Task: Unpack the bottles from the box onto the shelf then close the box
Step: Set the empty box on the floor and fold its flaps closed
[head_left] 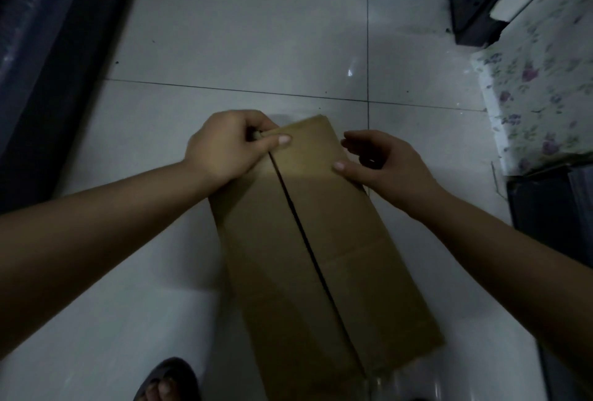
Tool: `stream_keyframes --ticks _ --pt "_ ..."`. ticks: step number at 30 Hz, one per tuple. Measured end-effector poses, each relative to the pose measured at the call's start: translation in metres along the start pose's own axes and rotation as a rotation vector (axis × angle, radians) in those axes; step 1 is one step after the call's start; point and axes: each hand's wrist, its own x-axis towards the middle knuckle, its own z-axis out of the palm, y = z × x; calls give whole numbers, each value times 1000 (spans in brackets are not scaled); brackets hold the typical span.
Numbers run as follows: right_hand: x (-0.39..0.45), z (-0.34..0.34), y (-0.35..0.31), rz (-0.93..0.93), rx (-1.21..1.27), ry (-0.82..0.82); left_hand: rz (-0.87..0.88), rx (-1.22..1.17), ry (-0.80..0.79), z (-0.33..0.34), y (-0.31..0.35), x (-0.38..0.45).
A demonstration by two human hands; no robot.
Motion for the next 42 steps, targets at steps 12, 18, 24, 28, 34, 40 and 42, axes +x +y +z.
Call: stream_keyframes --ticks 12,18,24,28,34,40,42 --pt "-22 -17 3 28 -162 -162 -282 140 259 -47 -58 -14" --pt "-28 -16 12 62 -132 -47 -349 78 276 -62 -68 -23" --pt "-21 -4 15 177 28 316 -394 -68 169 -49 -61 -53" --pt "-16 -6 15 211 204 381 -483 -291 167 -24 -46 -69" --pt "-27 -16 22 171 257 337 -510 -504 143 -4 -29 -71" --pt "-50 -15 33 150 249 343 -391 -486 133 -2 -19 -63" --pt "-53 -11 34 159 213 370 -382 -490 134 -1 -16 -59"
